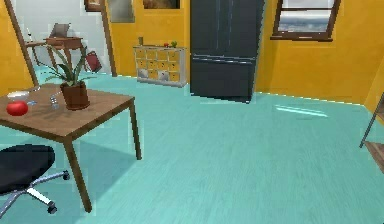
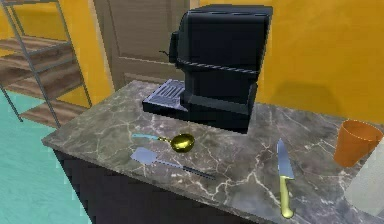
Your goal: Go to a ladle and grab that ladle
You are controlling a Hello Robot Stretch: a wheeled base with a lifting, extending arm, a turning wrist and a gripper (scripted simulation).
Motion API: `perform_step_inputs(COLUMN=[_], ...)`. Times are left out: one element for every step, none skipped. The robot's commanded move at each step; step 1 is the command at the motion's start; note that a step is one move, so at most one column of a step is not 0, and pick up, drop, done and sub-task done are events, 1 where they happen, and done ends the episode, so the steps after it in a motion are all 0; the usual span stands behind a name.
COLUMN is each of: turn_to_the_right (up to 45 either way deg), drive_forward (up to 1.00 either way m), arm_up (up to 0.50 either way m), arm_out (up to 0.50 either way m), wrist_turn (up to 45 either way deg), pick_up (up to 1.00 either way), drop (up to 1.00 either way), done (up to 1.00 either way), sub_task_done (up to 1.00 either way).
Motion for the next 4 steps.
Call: perform_step_inputs(turn_to_the_right=[0.0, 0.0, 0.0, 0.0], drive_forward=[0.00, 0.00, 0.00, 0.00], arm_up=[0.50, 0.38, 0.00, 0.00], arm_out=[0.00, 0.00, 0.20, 0.00], wrist_turn=[0.0, 0.0, 0.0, 45.0], pick_up=[0.00, 0.00, 0.00, 0.00], drop=[0.00, 0.00, 0.00, 0.00], done=[0.00, 0.00, 0.00, 0.00], sub_task_done=[0.00, 0.00, 0.00, 0.00])
